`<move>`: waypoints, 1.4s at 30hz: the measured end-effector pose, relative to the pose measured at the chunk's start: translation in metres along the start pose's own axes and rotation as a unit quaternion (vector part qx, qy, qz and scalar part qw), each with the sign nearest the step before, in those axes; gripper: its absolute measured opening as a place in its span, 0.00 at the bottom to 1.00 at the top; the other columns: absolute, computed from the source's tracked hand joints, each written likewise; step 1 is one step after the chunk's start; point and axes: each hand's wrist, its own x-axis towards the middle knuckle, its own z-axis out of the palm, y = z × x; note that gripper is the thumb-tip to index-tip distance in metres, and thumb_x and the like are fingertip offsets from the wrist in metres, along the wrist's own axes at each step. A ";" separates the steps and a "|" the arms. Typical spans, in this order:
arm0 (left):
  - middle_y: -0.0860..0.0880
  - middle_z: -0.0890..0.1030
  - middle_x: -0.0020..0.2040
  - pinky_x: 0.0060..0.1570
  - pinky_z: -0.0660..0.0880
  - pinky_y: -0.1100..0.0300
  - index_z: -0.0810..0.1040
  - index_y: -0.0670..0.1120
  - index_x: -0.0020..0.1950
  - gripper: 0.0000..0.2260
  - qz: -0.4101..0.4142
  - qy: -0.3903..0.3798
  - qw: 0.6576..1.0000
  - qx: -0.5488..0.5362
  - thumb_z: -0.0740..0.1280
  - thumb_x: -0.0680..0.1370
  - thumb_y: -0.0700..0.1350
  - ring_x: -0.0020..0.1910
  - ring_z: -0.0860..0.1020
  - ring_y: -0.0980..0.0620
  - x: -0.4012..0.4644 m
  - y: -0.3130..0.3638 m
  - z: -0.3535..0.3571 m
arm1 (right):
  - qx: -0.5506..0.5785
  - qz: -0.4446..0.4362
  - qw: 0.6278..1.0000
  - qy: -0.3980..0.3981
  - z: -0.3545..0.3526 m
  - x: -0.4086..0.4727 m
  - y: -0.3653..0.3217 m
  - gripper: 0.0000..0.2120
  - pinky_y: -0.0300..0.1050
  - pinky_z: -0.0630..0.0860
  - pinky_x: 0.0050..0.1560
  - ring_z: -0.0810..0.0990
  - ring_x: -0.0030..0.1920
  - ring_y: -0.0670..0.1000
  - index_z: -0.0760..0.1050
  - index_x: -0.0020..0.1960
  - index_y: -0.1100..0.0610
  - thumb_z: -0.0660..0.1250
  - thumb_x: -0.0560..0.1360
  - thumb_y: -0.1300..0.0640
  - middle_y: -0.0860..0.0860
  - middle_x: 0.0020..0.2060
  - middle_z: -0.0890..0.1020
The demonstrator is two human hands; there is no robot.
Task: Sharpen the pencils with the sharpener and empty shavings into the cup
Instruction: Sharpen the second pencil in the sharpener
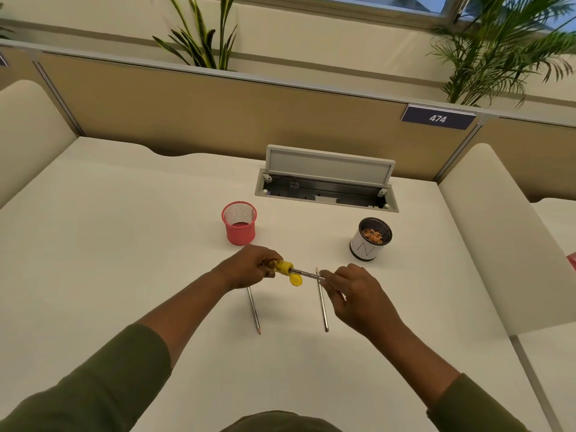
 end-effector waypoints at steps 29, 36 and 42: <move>0.44 0.80 0.47 0.47 0.79 0.48 0.78 0.41 0.52 0.12 0.054 0.063 0.993 0.084 0.63 0.73 0.29 0.44 0.80 0.49 0.008 -0.001 -0.007 | 0.342 0.333 0.869 -0.127 0.008 0.018 -0.004 0.15 0.41 0.64 0.27 0.66 0.23 0.45 0.78 0.37 0.57 0.62 0.79 0.53 0.49 0.27 0.73; 0.46 0.81 0.43 0.48 0.79 0.51 0.80 0.43 0.51 0.09 0.015 0.031 0.998 0.051 0.66 0.74 0.33 0.43 0.79 0.49 0.015 -0.001 -0.017 | -0.062 -0.089 0.994 -0.013 0.009 0.015 0.026 0.07 0.49 0.67 0.31 0.69 0.33 0.55 0.77 0.50 0.60 0.64 0.78 0.57 0.53 0.35 0.72; 0.47 0.79 0.40 0.41 0.71 0.58 0.80 0.44 0.49 0.05 -0.002 -0.024 0.997 0.069 0.69 0.75 0.37 0.40 0.74 0.51 0.016 0.006 -0.017 | -0.143 -0.202 0.969 0.021 0.002 0.019 0.038 0.11 0.46 0.59 0.33 0.66 0.31 0.53 0.77 0.45 0.62 0.62 0.80 0.56 0.54 0.32 0.71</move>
